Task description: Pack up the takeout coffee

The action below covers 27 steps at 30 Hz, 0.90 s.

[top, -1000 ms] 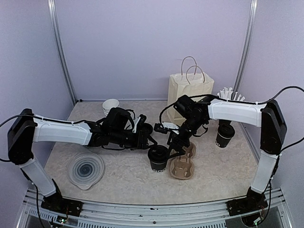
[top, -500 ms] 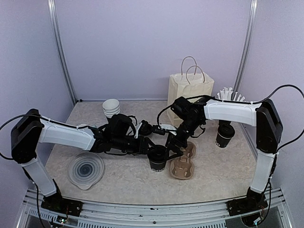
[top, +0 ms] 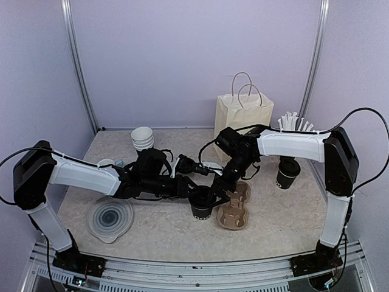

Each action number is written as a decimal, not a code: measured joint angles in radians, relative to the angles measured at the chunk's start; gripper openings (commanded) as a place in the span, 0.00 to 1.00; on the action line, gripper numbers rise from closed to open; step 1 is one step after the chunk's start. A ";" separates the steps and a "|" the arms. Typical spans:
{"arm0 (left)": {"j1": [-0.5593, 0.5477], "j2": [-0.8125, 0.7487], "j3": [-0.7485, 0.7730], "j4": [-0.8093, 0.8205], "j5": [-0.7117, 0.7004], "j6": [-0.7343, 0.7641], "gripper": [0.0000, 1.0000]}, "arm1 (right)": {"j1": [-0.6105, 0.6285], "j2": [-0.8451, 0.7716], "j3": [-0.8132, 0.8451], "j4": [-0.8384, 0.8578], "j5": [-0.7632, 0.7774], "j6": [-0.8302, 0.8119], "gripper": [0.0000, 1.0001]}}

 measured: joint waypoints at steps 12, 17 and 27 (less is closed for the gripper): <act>-0.003 -0.008 -0.005 0.001 -0.015 -0.002 0.57 | 0.002 -0.003 0.010 -0.006 -0.006 -0.014 1.00; -0.014 -0.017 0.085 -0.140 -0.053 0.049 0.63 | -0.018 -0.038 0.012 0.002 0.052 -0.079 1.00; -0.006 -0.121 0.253 -0.285 -0.111 0.137 0.65 | -0.039 -0.147 0.013 0.002 0.071 -0.197 0.98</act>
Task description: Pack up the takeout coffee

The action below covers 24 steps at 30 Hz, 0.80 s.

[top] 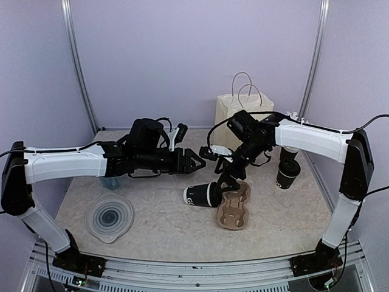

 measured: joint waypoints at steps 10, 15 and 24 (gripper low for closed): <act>0.054 -0.046 -0.061 -0.068 -0.045 0.112 0.70 | 0.001 0.018 0.037 0.017 0.000 -0.040 0.97; 0.031 0.023 -0.060 -0.083 -0.098 0.391 0.71 | -0.004 0.013 0.018 0.026 0.006 -0.070 0.97; -0.055 0.228 0.100 -0.198 -0.171 0.841 0.71 | -0.028 -0.113 -0.092 0.029 -0.011 -0.086 0.98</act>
